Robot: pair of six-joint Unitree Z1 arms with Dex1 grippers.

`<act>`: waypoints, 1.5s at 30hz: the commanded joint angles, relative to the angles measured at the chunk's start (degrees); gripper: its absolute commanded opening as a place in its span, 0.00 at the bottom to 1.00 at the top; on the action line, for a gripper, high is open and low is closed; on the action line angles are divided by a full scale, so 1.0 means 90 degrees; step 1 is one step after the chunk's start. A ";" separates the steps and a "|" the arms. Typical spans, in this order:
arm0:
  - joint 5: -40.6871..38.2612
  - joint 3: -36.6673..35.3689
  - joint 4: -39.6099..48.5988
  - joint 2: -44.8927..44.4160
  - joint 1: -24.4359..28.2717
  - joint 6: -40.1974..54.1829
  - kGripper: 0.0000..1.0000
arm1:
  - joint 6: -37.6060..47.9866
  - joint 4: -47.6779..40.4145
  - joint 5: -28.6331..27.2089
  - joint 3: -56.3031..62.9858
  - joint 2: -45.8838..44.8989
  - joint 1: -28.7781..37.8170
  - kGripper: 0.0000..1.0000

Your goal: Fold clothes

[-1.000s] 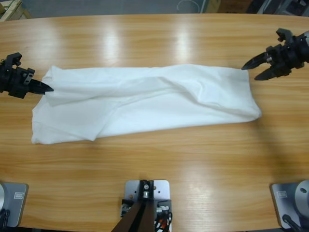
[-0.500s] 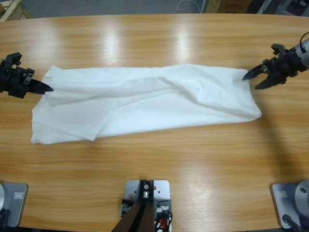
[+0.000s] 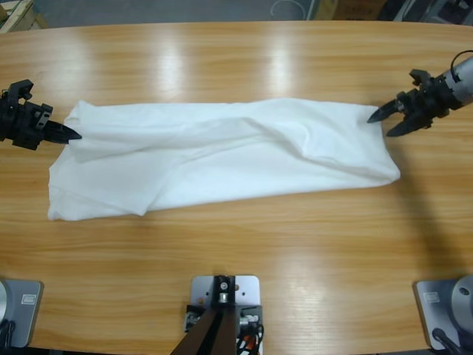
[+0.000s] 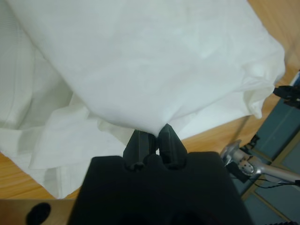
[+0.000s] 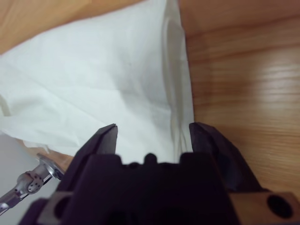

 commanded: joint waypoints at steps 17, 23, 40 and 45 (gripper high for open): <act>0.0098 -0.0052 0.0124 0.0166 0.0062 0.0087 0.00 | 0.0078 -0.0015 0.0251 -0.0262 0.0427 0.0400 0.13; 0.0094 -0.0052 0.0134 0.0156 0.0117 0.0121 0.00 | -0.0004 -0.0003 0.0247 -0.0254 0.0587 0.0400 0.00; 0.0092 -0.0046 0.0173 0.0156 0.0132 0.0154 0.00 | -0.0174 0.0032 -0.0155 -0.0270 0.0599 0.0349 0.00; 0.0090 -0.0052 0.0173 0.0166 0.0132 0.0160 0.00 | -0.0215 0.0227 -0.0251 -0.0561 0.0462 0.0126 0.00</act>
